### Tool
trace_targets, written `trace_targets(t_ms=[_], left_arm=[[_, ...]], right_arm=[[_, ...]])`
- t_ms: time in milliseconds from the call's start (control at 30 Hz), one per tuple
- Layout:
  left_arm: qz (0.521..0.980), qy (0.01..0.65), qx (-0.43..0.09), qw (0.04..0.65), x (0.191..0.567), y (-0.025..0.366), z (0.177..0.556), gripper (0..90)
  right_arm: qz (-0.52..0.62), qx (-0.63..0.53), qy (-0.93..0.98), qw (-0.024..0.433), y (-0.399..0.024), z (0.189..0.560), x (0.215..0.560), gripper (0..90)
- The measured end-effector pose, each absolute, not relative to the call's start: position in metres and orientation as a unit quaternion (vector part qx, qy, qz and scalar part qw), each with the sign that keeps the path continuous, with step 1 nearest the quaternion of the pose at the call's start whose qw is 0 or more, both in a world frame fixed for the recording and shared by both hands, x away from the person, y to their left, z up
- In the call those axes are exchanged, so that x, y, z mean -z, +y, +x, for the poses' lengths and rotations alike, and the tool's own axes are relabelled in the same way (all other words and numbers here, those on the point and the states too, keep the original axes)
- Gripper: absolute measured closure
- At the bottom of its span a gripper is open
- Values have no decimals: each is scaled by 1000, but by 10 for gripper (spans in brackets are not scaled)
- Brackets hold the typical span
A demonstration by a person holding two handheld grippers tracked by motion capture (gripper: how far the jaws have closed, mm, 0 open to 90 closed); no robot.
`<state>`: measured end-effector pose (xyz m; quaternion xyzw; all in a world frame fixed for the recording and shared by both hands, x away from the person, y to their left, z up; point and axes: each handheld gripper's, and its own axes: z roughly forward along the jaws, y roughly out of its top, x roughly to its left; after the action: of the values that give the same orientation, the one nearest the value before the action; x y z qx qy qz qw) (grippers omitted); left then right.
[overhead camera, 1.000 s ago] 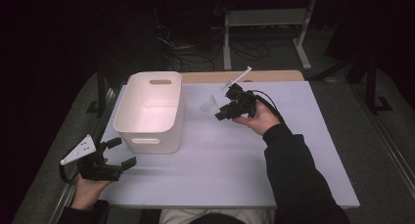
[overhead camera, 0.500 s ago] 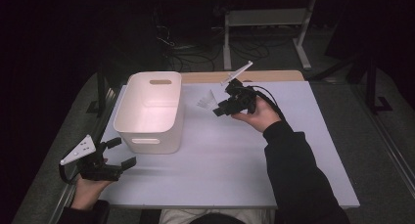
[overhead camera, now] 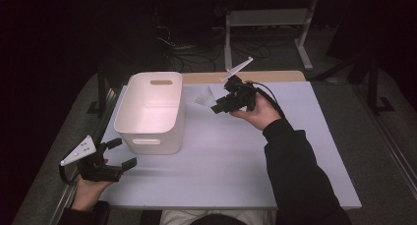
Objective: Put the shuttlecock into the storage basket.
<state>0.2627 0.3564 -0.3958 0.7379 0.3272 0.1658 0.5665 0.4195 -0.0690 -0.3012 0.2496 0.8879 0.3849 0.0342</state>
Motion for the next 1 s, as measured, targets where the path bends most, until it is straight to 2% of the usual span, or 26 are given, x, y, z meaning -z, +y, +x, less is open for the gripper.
trace_targets(t_ms=[1000], left_arm=[[738, 327, -166, 566, 396, 357, 263, 0]], right_arm=[[220, -404, 887, 43, -50, 415, 268, 638]])
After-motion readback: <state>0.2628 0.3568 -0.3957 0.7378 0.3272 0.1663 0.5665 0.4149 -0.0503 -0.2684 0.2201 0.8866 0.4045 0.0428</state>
